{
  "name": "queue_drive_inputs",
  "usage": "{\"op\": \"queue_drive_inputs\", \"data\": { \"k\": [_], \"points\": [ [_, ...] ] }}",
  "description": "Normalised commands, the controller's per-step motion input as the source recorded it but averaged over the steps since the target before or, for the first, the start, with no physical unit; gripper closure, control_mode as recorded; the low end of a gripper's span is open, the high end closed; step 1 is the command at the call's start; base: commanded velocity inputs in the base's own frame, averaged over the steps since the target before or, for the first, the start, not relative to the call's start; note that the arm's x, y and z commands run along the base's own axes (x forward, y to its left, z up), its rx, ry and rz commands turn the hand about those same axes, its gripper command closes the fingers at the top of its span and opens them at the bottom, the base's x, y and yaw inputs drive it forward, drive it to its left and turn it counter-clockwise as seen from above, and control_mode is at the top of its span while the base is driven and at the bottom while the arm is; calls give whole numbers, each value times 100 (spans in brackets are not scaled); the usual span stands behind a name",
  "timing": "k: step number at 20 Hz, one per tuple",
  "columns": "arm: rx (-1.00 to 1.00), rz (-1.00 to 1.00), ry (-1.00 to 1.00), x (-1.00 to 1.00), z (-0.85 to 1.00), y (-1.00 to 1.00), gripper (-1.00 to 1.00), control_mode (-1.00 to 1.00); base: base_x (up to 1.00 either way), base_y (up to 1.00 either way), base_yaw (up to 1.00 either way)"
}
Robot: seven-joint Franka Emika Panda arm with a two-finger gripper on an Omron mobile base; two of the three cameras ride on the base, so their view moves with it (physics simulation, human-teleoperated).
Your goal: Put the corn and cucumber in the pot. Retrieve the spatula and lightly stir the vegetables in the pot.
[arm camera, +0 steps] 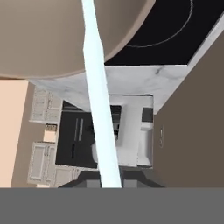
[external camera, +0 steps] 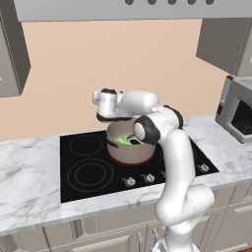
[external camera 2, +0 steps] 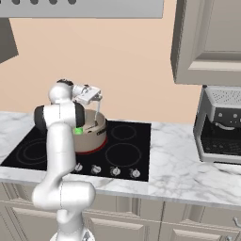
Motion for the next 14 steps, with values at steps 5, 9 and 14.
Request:
{"op": "queue_drive_inputs", "data": {
  "k": [5, 9, 14],
  "points": [
    [0, 15, 1, -60, 0, -18, 100, -100, 0, 0, 0],
    [-3, 23, 11, -32, 0, 0, 100, -100, 0, 0, 0],
    [-1, 24, 10, -27, 8, 0, 100, -100, 0, 0, 0]
  ]
}}
